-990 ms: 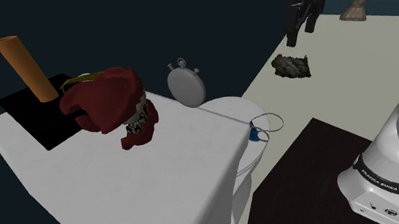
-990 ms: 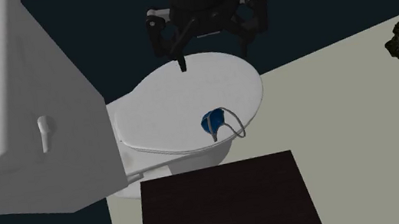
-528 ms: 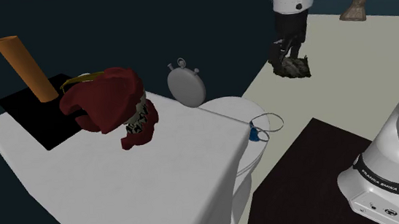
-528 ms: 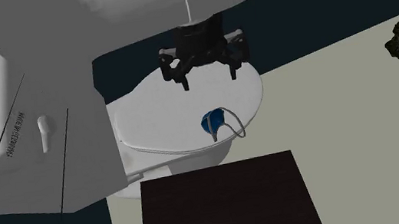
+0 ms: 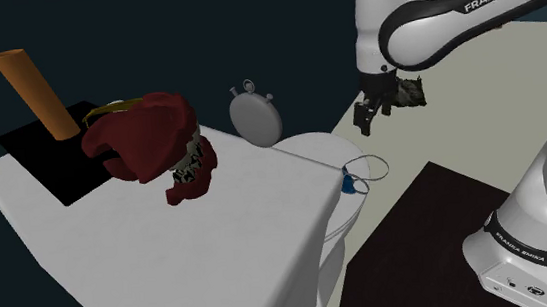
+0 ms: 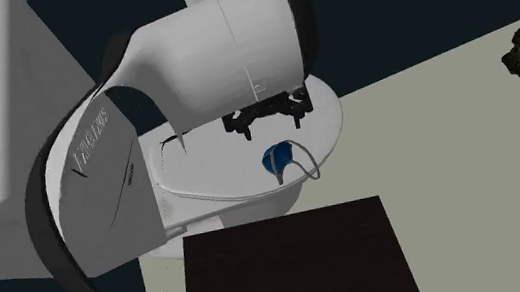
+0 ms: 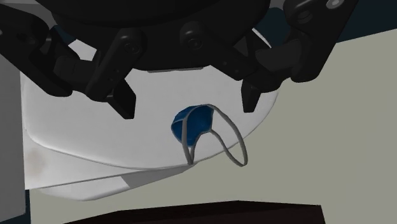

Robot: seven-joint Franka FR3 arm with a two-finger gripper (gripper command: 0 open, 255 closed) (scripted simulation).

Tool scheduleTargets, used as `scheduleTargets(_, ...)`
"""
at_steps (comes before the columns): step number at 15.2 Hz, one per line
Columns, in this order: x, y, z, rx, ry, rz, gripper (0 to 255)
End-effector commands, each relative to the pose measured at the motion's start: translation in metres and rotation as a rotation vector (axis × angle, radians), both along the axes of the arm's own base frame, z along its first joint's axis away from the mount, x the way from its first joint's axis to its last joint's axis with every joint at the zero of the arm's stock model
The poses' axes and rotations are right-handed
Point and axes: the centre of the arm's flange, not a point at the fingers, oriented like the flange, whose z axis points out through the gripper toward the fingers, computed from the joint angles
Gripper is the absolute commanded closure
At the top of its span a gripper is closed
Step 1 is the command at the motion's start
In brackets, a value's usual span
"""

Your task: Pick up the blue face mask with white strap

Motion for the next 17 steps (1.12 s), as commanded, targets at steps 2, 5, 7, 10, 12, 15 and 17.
scheduleTargets(2, 0.010, 0.000, -0.041, -0.006, 0.005, 0.003, 0)
scheduleTargets(5, 0.019, 0.000, -0.080, -0.013, 0.013, 0.005, 0)
scheduleTargets(7, 0.024, 0.000, -0.106, -0.018, 0.018, 0.007, 0)
scheduleTargets(10, 0.033, -0.001, -0.145, -0.026, 0.026, 0.010, 0)
scheduleTargets(12, 0.038, -0.001, -0.172, -0.030, 0.031, 0.011, 0)
scheduleTargets(15, 0.042, -0.002, -0.195, -0.034, 0.035, 0.012, 0)
scheduleTargets(17, 0.042, -0.002, -0.206, -0.034, 0.035, 0.012, 0)
